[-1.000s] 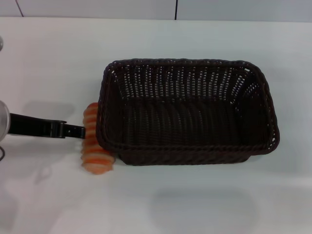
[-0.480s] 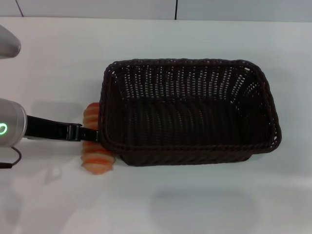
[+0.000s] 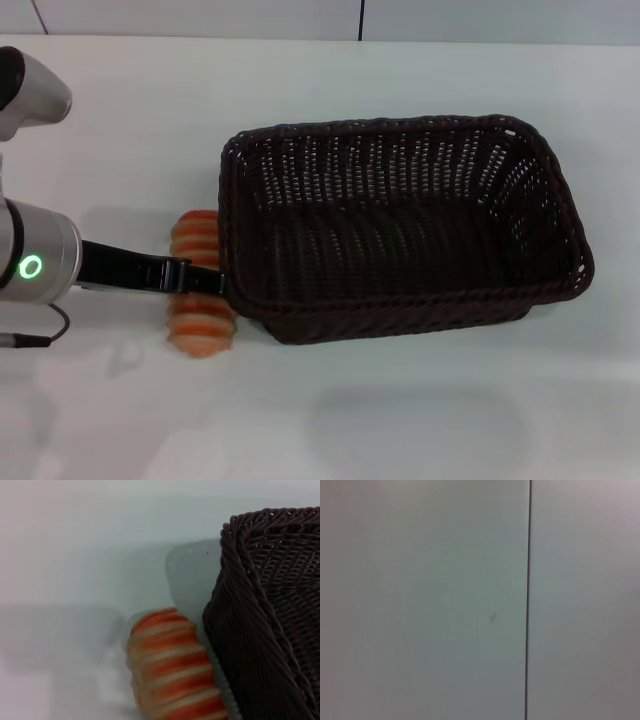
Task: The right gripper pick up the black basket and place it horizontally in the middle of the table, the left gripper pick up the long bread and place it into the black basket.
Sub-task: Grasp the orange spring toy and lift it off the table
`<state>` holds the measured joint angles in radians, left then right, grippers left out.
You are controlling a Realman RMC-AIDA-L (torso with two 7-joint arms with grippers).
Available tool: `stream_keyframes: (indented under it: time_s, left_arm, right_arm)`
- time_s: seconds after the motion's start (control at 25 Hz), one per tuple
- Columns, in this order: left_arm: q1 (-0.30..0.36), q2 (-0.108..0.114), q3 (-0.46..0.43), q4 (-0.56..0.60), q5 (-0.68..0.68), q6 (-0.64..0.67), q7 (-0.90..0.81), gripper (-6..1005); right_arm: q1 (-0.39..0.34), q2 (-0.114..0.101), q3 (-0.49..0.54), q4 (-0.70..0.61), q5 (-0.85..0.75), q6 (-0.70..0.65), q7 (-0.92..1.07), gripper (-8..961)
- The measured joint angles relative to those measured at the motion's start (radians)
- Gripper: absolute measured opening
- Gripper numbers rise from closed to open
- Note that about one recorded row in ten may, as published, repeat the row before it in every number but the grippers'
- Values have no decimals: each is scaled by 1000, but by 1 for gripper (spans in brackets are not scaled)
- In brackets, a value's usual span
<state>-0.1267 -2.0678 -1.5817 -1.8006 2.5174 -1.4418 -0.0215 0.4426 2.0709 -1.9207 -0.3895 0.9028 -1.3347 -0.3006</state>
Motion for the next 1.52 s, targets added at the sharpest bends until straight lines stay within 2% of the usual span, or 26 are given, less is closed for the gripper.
stream_keyframes:
  time_s: [0.36, 0.72, 1.52]
  left_arm:
    - [-9, 1, 8, 28, 8, 39, 0, 823]
    - [-50, 4, 13, 100, 14, 62, 10, 807]
    - [-71, 6, 11, 140, 41, 81, 13, 774]
  right_arm:
    - [2, -2, 0, 0, -3, 0, 0, 492]
    - [-1, -2, 0, 0, -4, -11, 0, 492]
    - [4, -2, 0, 0, -4, -15, 0, 492]
